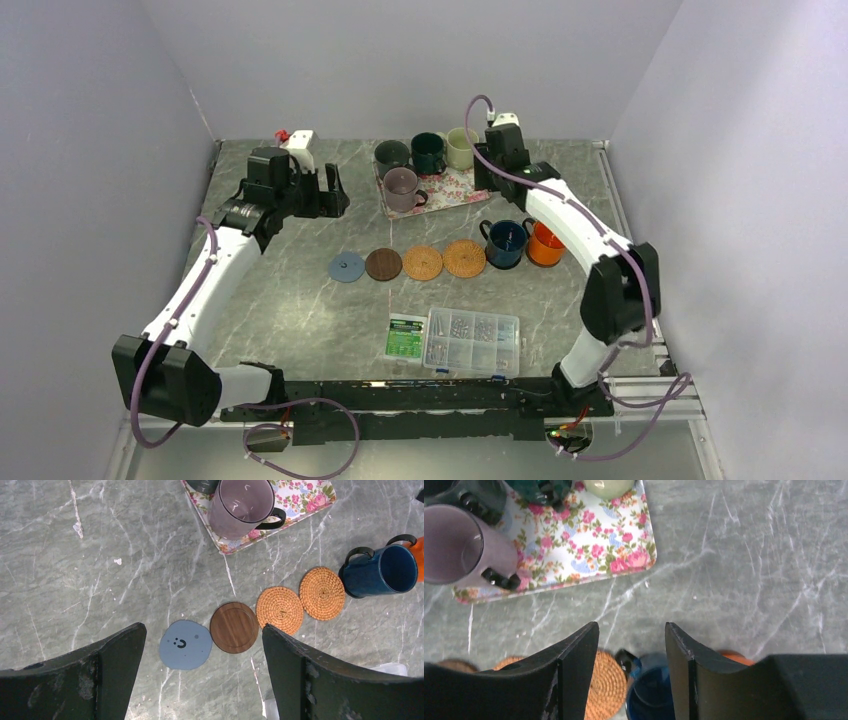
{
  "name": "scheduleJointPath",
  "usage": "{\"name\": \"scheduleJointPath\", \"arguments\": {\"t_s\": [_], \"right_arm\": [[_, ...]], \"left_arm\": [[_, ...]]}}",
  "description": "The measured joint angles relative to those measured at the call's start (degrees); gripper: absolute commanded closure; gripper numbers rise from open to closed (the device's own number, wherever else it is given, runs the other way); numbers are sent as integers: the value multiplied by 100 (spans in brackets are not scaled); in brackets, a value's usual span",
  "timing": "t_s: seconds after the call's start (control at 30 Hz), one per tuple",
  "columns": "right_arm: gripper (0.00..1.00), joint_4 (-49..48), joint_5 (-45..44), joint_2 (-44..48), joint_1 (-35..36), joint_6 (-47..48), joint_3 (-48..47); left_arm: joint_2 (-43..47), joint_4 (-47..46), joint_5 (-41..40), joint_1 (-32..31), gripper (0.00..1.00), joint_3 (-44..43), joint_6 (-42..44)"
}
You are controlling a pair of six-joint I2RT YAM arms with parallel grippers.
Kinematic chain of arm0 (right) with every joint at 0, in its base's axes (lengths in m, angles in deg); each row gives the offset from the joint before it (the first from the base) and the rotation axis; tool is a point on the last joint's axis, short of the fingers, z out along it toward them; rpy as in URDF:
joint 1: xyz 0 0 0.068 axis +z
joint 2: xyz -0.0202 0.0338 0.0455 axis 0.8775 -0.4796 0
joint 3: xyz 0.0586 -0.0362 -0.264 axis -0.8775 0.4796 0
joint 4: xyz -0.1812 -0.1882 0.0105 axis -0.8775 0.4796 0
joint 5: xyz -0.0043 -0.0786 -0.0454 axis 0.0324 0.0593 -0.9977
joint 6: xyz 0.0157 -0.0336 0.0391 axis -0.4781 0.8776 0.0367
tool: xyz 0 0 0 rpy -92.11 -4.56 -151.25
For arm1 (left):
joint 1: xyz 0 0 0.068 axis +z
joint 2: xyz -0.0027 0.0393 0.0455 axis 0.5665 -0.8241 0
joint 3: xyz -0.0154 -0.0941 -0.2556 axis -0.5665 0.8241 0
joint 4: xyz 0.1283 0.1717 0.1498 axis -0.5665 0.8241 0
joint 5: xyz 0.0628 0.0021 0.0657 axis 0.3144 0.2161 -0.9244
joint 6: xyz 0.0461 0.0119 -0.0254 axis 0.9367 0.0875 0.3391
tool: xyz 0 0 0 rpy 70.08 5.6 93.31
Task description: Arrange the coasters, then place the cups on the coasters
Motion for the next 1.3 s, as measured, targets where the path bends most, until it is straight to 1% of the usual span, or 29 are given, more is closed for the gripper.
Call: {"name": "scheduleJointPath", "arguments": {"t_s": [0.13,0.3,0.5,0.87,0.93,1.03,1.3], "right_arm": [[41,-146,-162,-820,-4,-42,-612],[39,-232,-426,-2065,-24,-101,-1843],[37,-284,-463,-3073,-216,-315,-2955],[37,-337,365,-4551,-857,-710,-4765],[37,-339,546,-4763,-931,-765,-4972],[37,-319,778,-4920,-973,-807,-5021],[44,-251,1069,-5123,-966,-863,-5101]], "left_arm": [[-42,0,-35,0,8,0,2],[-138,2,-92,0,8,0,7],[-199,4,-142,0,8,0,22],[-337,4,-140,0,8,0,24],[-358,9,-140,0,8,0,24],[-382,9,-138,0,8,0,22],[-391,9,-133,0,8,0,22]]}}
